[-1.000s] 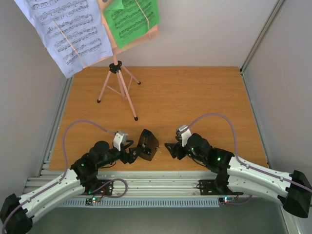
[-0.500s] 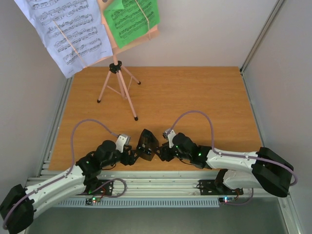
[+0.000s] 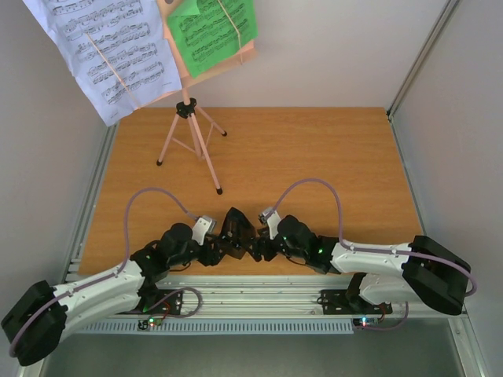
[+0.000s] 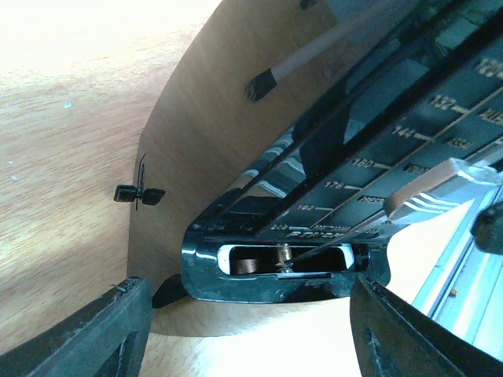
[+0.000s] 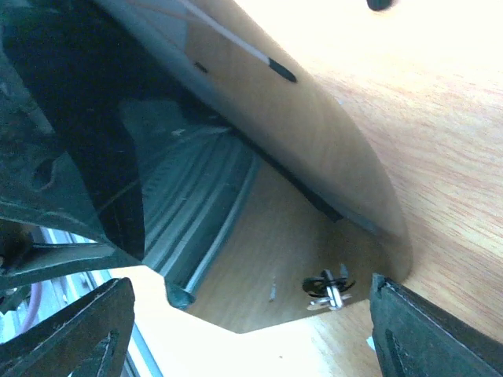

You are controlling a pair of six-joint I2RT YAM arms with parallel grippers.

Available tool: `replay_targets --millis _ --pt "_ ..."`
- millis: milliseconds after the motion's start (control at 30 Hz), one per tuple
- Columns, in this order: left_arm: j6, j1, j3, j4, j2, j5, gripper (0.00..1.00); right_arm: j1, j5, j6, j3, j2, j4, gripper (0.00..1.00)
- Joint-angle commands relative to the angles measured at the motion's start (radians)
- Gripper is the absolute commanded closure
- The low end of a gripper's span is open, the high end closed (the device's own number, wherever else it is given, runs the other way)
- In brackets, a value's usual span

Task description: Pack up the instrument practice props

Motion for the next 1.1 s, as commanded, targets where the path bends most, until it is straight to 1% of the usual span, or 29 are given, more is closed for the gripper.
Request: replay_targets --millis 0,100,167,367,567,767,1067 --pt "0.023 0.0 0.025 0.107 0.01 0.023 0.31 0.034 0.037 -0.058 -0.021 -0.026 0.053 0.16" --pt "0.026 0.0 0.027 0.112 0.011 0.033 0.33 0.074 0.076 -0.078 -0.003 -0.01 0.048 0.14" --pt "0.028 0.0 0.028 0.112 0.011 0.04 0.33 0.089 0.137 -0.076 0.011 0.006 0.046 0.15" --pt "0.03 -0.002 0.028 0.117 0.013 0.055 0.34 0.092 0.256 -0.033 0.04 0.04 0.0 0.27" --pt "0.034 -0.007 0.033 0.141 0.032 0.086 0.35 0.091 0.347 -0.056 0.073 0.047 -0.065 0.35" --pt "0.042 -0.008 0.045 0.156 0.066 0.086 0.35 0.086 0.373 -0.1 0.085 0.052 -0.066 0.43" --pt "0.06 -0.009 0.069 0.189 0.13 0.1 0.36 0.02 0.332 -0.139 0.085 0.081 -0.024 0.47"
